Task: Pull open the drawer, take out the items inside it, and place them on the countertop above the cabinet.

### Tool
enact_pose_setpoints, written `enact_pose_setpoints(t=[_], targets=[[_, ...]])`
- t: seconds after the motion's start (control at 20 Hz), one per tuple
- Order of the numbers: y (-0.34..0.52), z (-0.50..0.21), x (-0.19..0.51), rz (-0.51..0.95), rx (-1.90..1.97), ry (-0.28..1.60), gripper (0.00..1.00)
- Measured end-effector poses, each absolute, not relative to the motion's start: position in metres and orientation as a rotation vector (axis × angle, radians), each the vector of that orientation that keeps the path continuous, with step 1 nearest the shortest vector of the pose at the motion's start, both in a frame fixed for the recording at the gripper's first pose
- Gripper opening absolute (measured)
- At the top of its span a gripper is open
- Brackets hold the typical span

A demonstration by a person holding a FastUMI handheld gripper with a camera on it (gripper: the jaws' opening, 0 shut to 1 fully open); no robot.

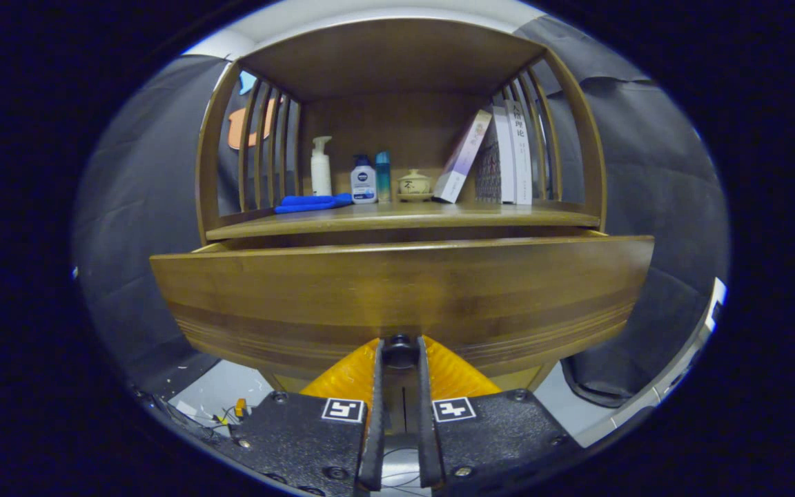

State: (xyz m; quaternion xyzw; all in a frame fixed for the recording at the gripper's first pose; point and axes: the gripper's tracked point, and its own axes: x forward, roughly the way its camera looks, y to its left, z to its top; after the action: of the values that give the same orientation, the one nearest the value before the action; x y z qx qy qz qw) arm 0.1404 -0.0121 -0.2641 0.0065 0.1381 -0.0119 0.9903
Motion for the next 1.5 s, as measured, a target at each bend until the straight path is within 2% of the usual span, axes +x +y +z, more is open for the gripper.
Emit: enact_pose_setpoints(t=[0.9,1.4,1.5], targets=[[-0.012,-0.276,0.064,0.011,-0.011,0.289,0.23],[-0.007,-0.277,0.051,0.036,-0.007,0.297,0.23],[-0.01,-0.272,0.047,0.035,0.028,0.297,0.3]])
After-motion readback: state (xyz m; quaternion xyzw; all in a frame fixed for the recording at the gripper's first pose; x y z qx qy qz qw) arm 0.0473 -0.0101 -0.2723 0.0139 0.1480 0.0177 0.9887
